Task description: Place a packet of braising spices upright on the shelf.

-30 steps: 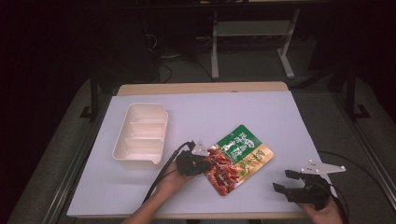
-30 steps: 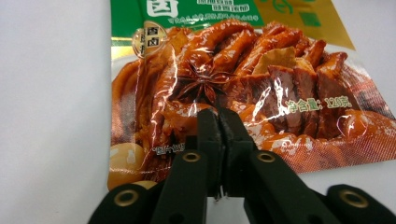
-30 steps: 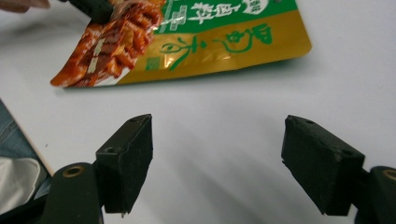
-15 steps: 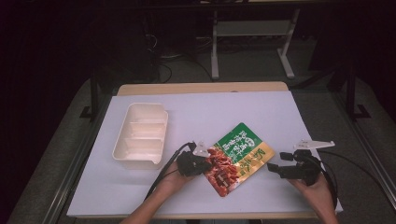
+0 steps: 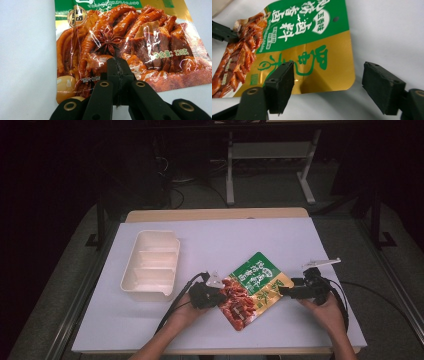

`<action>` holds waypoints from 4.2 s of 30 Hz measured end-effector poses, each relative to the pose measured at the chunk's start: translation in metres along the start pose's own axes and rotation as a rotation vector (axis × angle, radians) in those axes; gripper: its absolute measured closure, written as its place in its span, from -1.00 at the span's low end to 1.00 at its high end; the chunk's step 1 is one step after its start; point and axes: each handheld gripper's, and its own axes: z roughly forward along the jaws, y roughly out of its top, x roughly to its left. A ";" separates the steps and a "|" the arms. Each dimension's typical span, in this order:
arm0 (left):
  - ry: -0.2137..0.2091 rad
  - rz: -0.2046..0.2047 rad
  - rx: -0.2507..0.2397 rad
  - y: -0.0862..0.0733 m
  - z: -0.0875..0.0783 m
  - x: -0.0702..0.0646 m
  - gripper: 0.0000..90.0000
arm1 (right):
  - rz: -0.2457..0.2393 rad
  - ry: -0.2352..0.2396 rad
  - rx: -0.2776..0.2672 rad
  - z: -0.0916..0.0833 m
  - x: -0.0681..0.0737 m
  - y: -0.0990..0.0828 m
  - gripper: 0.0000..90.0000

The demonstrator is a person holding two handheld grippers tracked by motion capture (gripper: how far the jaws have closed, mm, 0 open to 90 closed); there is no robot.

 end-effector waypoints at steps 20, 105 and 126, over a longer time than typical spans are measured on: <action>0.014 0.012 0.003 0.000 0.000 -0.002 0.99 | -0.043 0.045 -0.065 -0.013 0.023 0.008 1.00; -0.146 -0.100 -0.270 0.001 -0.048 0.020 0.85 | -0.365 0.329 -0.240 -0.042 0.082 0.067 0.78; -0.128 -0.094 -0.258 -0.008 -0.054 0.014 0.81 | -0.372 0.316 -0.190 -0.012 0.089 0.069 0.96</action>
